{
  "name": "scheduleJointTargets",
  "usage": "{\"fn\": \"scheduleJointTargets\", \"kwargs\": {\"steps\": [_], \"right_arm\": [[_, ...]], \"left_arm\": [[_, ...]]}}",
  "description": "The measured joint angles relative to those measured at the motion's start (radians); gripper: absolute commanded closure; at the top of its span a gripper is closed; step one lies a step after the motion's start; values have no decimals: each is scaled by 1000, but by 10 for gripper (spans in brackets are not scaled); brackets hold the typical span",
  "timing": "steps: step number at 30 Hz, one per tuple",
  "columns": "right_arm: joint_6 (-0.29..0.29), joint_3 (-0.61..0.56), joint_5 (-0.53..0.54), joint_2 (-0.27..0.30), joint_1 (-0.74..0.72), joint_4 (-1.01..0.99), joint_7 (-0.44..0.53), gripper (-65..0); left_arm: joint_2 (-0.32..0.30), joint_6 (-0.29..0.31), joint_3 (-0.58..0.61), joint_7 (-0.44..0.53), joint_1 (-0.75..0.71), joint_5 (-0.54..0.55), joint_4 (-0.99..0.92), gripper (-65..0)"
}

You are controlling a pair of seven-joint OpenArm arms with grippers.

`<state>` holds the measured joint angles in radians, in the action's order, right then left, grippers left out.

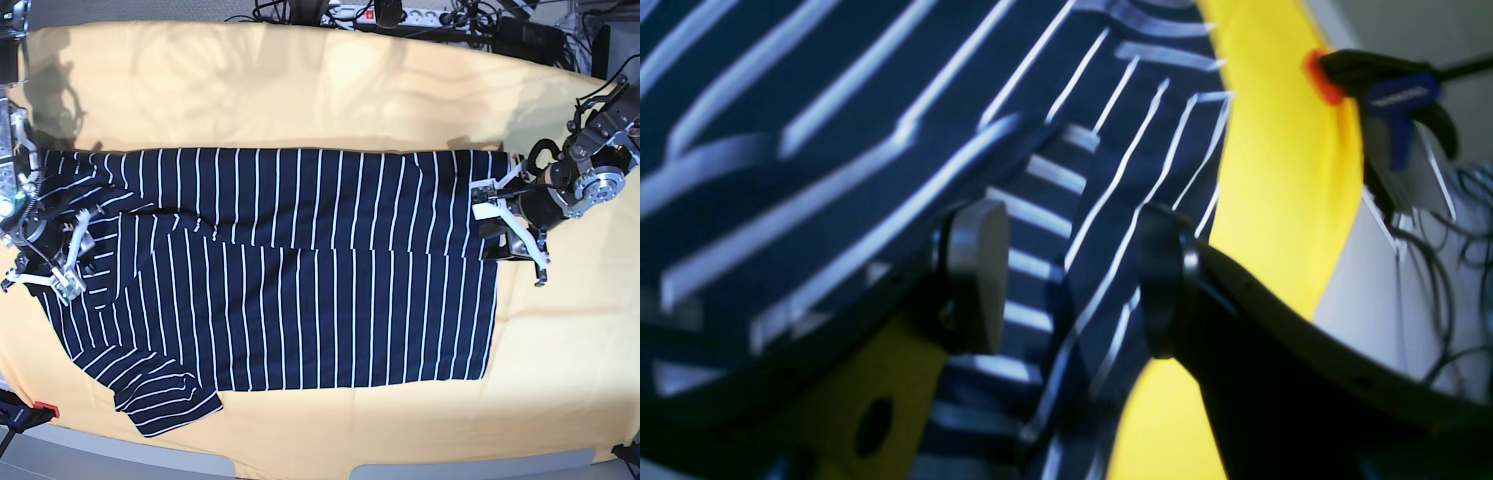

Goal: Fold the T-shirt properly
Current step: 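Lift the collar edge and fold it over toward the hem, then release the fold and reposition the left gripper at the shirt's shoulder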

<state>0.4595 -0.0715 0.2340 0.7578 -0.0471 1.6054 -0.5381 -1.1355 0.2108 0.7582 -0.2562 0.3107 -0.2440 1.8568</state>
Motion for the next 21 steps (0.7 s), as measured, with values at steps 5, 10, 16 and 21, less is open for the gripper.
{"fn": "scheduleJointTargets", "kwargs": {"steps": [5,10,16,21], "right_arm": [[121,1,164,75,31,145,-135,-332],[136,1,185,102,79,256,-181,-332],[102,62,183,179,80,262,-196,-332],[98,227,270,204,77,262,-230,-331]], "left_arm": [[-27,234,0,2,0,113,24,-241],[-84,469,0,6,0,244,126,-242],[-143,486,-1,8,-25,267,171,-367],[-130,483,0,13,-93,156,156,-367]]}}
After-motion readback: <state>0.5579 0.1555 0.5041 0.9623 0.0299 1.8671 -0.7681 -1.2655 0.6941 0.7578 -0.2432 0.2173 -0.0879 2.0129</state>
